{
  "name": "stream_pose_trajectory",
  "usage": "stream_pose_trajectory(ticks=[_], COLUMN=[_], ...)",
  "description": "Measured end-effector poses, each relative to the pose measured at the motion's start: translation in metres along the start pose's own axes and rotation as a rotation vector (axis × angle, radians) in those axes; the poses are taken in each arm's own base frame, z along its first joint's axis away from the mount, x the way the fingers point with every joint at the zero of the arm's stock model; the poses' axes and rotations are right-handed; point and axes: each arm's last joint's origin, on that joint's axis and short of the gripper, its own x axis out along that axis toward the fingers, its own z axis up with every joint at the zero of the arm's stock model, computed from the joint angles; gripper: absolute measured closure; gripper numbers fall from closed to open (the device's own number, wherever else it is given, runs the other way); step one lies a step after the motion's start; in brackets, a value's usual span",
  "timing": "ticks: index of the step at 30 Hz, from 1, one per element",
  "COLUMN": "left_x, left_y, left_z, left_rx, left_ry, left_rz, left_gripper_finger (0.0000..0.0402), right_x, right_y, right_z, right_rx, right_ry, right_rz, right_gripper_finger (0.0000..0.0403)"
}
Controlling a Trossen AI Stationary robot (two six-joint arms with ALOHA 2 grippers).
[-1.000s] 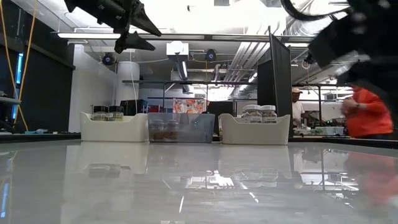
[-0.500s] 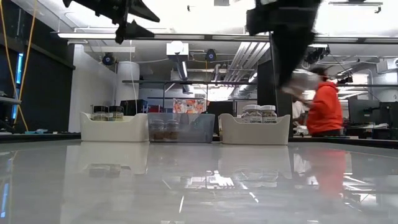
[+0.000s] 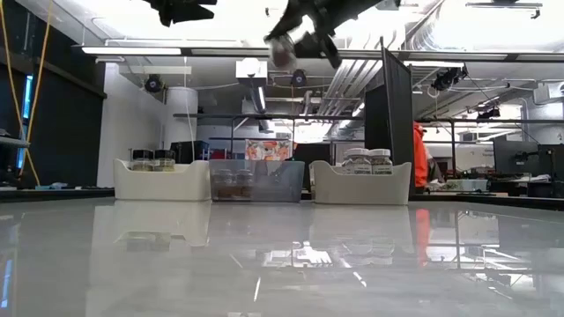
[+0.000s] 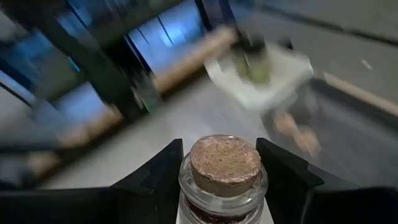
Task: Sort spices by type
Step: Put the right brown seasoning bottle into the black bin
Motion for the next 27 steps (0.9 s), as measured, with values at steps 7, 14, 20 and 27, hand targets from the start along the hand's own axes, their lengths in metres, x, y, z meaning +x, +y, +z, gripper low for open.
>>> stream_pose_trajectory(ticks=[7,14,20,27], left_x=[0.009,0.019,0.027,0.035], left_y=[-0.023,-0.033,-0.033,-0.033], left_z=[-0.002,0.002,0.005,0.010], left_rx=[0.171,0.243,0.268,0.303], left_ry=[0.038,-0.014,-0.043,-0.103], left_rz=[0.030,0.055,0.104,0.164], left_gripper_finger=[0.0156,0.0156,0.0156,0.0156], right_x=[0.002,0.001,0.000,-0.008], right_y=[-0.014,-0.014,-0.014,-0.010], right_z=[0.027,0.033,0.038,0.055], right_rx=[0.068,0.081,0.095,0.150], right_ry=[-0.173,-0.228,-0.297,-0.519], right_rz=[0.063,0.085,0.054,0.054], right_gripper_finger=[0.0231,0.0231,0.0231,0.0231])
